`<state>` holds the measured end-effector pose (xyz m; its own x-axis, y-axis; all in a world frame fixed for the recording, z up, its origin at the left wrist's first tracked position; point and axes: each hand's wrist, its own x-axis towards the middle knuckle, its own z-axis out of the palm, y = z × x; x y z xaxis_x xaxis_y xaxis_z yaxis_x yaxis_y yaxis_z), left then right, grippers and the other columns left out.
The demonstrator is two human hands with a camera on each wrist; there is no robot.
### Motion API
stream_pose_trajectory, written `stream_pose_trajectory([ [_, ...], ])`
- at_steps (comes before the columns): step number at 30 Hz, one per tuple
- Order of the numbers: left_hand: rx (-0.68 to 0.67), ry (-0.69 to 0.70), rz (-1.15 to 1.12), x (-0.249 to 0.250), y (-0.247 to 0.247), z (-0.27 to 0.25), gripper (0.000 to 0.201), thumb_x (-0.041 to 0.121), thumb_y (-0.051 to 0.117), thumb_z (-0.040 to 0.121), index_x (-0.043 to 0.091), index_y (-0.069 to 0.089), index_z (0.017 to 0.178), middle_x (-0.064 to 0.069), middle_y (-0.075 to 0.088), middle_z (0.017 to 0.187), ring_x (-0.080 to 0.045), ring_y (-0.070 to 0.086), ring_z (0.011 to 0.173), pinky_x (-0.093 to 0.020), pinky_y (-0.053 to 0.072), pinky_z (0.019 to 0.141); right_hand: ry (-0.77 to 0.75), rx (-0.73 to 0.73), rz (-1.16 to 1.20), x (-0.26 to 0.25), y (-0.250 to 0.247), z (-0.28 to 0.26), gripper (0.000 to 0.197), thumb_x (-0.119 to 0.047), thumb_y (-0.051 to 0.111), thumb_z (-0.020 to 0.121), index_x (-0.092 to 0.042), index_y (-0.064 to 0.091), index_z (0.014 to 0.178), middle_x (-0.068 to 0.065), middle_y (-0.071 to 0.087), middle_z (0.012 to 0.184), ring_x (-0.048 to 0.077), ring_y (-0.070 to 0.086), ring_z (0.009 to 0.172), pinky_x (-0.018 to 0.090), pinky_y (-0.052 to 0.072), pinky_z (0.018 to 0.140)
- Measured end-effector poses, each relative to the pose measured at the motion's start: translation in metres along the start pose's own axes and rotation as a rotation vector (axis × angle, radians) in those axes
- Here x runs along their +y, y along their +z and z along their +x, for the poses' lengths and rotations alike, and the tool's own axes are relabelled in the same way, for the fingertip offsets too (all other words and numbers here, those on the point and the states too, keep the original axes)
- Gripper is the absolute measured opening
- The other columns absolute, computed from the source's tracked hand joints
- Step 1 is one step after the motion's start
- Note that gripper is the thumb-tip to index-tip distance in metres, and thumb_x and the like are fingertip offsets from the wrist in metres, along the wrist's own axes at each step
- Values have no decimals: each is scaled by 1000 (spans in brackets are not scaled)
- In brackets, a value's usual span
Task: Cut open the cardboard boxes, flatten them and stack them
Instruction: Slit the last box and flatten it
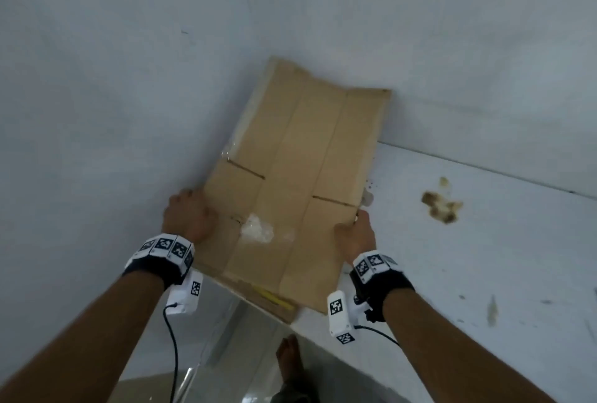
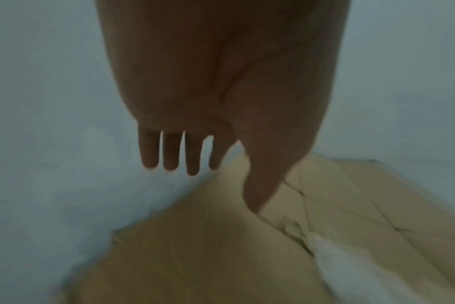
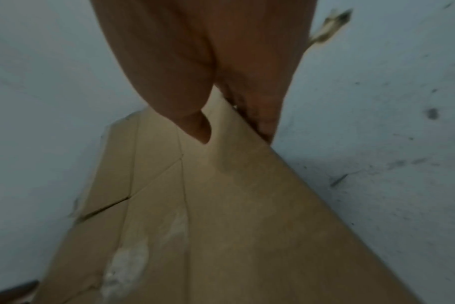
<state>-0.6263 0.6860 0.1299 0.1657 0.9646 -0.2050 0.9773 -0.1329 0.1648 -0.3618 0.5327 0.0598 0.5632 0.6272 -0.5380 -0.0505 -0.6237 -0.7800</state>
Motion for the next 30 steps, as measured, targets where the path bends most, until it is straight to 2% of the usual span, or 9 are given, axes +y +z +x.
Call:
stream_pose_trajectory([
  [2,-211,-16,145,-31,19,43,73,41,65,94,11,34,153,-24,40,148,-46,41,133,-55,41,108,143,6,-143,-4,37,14,77,-37,68,89,-8,29,149,19,45,144,41,52,126,45,48,99],
  [4,-325,-2,47,-56,33,75,96,62,71,85,13,29,156,-22,36,155,-44,40,138,-53,40,111,242,-2,-128,-2,57,19,100,-56,71,84,-8,17,154,19,36,152,43,46,133,48,45,105],
  [7,-419,-9,-272,-69,41,110,124,83,77,57,18,36,154,-10,48,152,-33,53,133,-50,47,108,291,21,26,7,68,25,98,-61,63,89,-16,12,158,14,35,159,39,43,138,46,39,112],
  [12,-605,-59,-413,-77,65,146,136,87,81,47,24,32,157,-2,53,149,-28,58,127,-49,47,109,394,3,62,15,78,23,67,-57,31,104,-19,18,158,14,35,159,38,39,141,47,34,115],
  [15,-619,-86,-501,-80,72,145,129,82,86,47,25,40,153,-1,61,139,-25,64,117,-48,50,105,380,-52,132,20,86,19,68,-59,36,103,-21,21,157,7,36,159,32,40,142,49,35,116],
  [19,-548,-114,-541,-80,77,143,132,82,87,37,23,46,148,-2,65,131,-23,65,109,-47,53,101,359,-29,178,26,85,21,66,-56,47,100,-18,34,153,0,45,152,25,45,138,30,34,107],
  [23,-546,-129,-534,-76,79,152,144,78,91,33,22,36,154,-4,60,136,-25,63,112,-47,53,99,399,-2,221,31,82,23,73,-64,51,93,-18,44,149,2,52,148,26,49,136,34,35,109],
  [26,-582,-144,-540,-68,79,153,144,78,92,30,17,41,151,-5,62,132,-24,64,109,-49,53,101,432,-10,244,29,75,31,85,-71,55,87,-12,46,148,7,52,148,27,50,135,36,34,113],
  [30,-653,-116,-582,-58,80,129,133,76,86,39,16,43,149,-1,60,120,-13,61,96,-35,49,92,477,-58,231,26,56,33,107,-86,59,71,-10,49,145,7,58,141,26,56,123,36,38,109],
])
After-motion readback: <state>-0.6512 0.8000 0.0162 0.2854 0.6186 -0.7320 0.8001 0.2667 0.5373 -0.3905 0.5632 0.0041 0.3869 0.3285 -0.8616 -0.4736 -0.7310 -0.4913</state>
